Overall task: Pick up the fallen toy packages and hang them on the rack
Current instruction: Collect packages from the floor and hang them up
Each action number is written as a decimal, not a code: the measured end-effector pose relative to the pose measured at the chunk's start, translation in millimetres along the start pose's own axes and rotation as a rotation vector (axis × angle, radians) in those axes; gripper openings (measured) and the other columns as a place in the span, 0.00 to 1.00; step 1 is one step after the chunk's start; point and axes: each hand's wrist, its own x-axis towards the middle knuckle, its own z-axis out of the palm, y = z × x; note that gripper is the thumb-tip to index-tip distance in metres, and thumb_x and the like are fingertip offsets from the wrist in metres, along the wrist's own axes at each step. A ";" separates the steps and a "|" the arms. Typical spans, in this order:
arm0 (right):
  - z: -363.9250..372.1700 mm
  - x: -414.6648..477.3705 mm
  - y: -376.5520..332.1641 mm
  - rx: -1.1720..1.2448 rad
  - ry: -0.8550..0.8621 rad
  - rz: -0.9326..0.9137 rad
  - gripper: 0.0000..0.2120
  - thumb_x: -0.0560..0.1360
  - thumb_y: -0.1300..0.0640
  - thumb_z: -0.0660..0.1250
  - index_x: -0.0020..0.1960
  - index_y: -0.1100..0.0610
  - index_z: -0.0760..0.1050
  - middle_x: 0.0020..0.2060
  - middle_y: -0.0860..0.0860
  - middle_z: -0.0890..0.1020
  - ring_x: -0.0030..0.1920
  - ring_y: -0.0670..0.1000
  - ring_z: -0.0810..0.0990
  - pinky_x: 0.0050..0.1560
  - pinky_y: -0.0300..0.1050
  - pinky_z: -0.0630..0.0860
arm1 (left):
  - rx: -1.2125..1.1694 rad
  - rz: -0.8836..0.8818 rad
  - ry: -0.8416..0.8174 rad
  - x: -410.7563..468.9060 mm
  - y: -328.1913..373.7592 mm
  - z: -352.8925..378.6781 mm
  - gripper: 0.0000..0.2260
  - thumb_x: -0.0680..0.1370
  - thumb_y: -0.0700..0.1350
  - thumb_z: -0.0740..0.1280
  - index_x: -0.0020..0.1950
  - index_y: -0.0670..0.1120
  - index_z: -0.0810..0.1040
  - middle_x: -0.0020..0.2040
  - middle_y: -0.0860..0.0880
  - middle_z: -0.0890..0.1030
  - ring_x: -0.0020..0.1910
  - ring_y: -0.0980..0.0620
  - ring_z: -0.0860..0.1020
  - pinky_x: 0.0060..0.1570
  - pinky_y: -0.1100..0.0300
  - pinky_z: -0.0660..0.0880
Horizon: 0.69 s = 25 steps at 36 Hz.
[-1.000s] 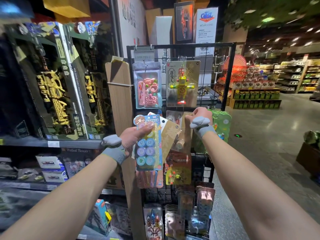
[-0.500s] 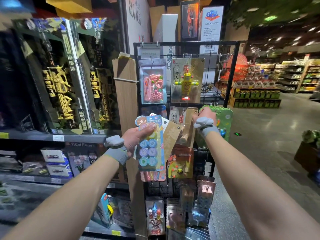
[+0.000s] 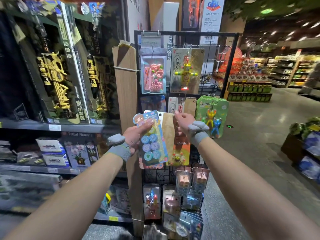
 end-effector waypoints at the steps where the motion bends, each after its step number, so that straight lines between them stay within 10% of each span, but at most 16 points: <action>1: 0.2 -3.8 2.4 0.030 -0.023 -0.008 0.18 0.79 0.41 0.61 0.39 0.54 0.72 0.32 0.52 0.73 0.34 0.52 0.72 0.33 0.43 0.74 | -0.005 -0.009 -0.005 -1.4 -1.3 0.5 0.26 0.66 0.50 0.80 0.59 0.39 0.81 0.52 0.40 0.85 0.52 0.42 0.84 0.58 0.46 0.78; 7: 0.8 -10.8 12.3 0.058 -0.091 -0.019 0.10 0.74 0.55 0.72 0.52 0.57 0.77 0.49 0.54 0.84 0.44 0.59 0.84 0.36 0.53 0.81 | 0.035 -0.032 -0.037 -10.1 -2.8 8.0 0.26 0.63 0.53 0.79 0.56 0.41 0.82 0.49 0.42 0.86 0.47 0.45 0.85 0.49 0.52 0.79; 25: -28.9 2.9 3.8 -0.115 0.122 -0.130 0.13 0.76 0.57 0.69 0.59 0.58 0.73 0.53 0.53 0.79 0.53 0.55 0.79 0.55 0.55 0.79 | 0.111 0.007 -0.037 2.6 11.2 1.9 0.37 0.54 0.58 0.83 0.56 0.40 0.81 0.49 0.43 0.86 0.49 0.47 0.85 0.58 0.50 0.77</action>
